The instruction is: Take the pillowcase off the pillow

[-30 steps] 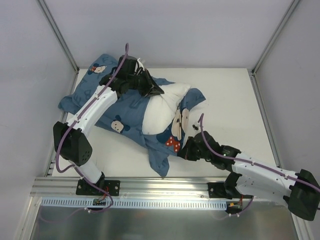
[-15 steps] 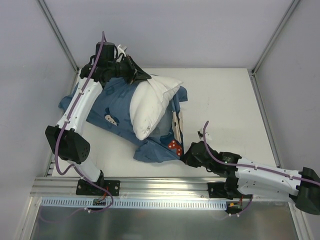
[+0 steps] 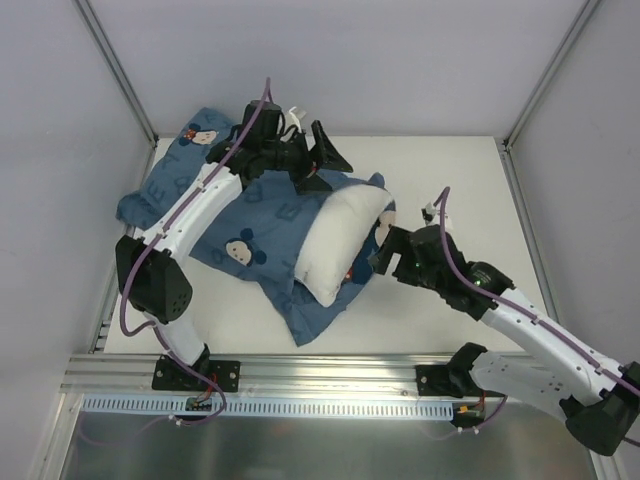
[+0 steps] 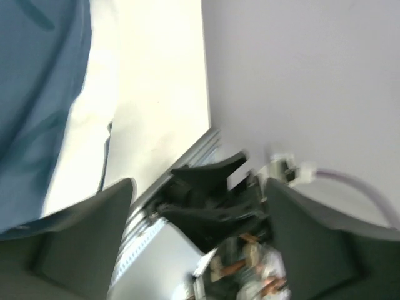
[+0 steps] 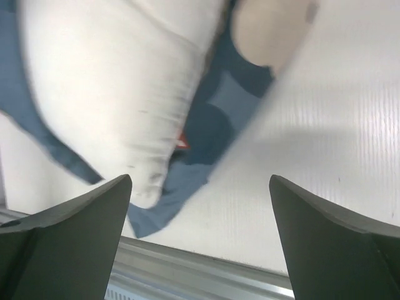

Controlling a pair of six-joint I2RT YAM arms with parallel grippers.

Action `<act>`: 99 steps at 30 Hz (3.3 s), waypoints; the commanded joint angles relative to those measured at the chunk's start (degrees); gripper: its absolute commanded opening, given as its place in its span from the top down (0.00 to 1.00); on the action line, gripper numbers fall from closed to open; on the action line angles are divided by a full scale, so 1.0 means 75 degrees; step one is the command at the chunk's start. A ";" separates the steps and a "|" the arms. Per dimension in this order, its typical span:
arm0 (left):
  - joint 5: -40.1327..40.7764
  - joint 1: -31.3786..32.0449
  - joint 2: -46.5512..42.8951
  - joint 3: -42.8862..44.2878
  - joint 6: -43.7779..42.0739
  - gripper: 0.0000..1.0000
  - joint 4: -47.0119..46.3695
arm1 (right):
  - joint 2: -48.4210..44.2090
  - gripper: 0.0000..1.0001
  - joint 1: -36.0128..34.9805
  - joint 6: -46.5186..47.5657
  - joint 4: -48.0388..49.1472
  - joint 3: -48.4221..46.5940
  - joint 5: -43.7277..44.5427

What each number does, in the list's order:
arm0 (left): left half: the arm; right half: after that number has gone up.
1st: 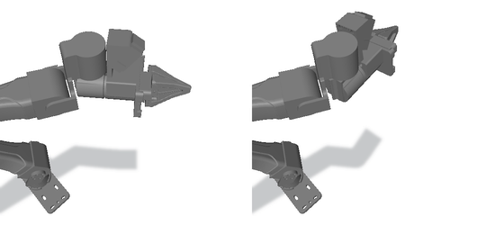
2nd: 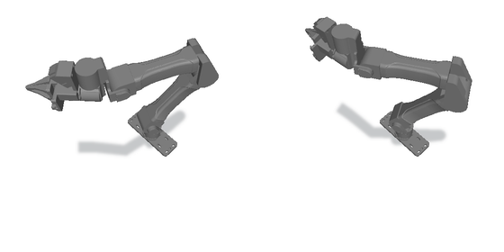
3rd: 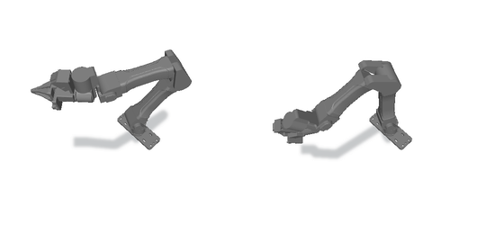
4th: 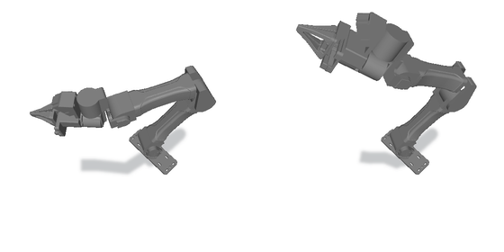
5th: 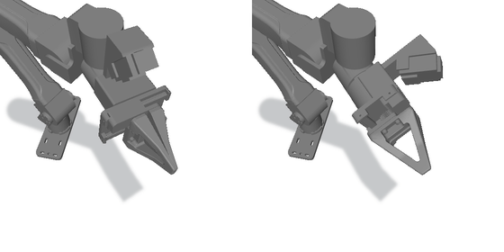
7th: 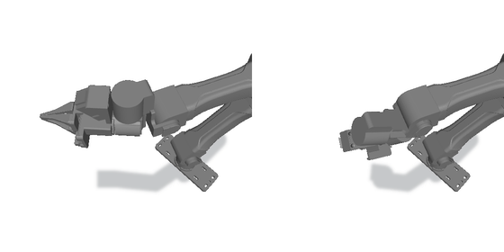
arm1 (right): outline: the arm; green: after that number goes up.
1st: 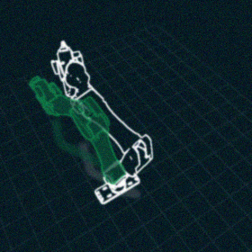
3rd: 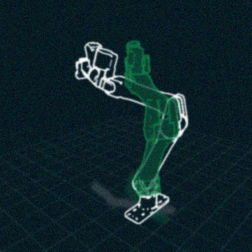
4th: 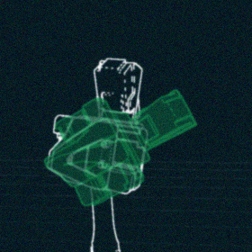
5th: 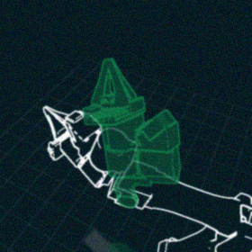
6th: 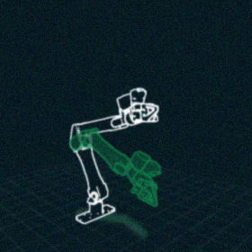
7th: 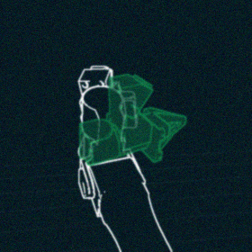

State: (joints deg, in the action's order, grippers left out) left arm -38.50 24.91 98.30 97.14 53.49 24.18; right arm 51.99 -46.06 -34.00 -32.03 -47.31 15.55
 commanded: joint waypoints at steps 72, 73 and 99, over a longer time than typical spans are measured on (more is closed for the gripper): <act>0.3152 -0.3051 -0.1834 -0.5439 -0.0153 0.06 -0.1818 | -0.0861 0.99 0.5263 0.3560 -0.2842 -0.2399 -0.1616; 0.3176 -0.3098 -0.1741 -0.5406 0.0049 0.05 -0.1830 | -0.0873 0.99 0.5274 0.3560 -0.2842 -0.2376 -0.1698; 0.2426 -0.3964 -0.0308 -0.5464 0.2724 1.00 -0.3460 | -0.1154 0.99 0.5368 0.3455 -0.3030 -0.2200 -0.2074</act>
State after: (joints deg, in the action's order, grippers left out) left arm -23.14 -0.21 100.51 56.07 77.25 -3.73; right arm 45.25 -6.55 -8.34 -57.19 -62.35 -1.56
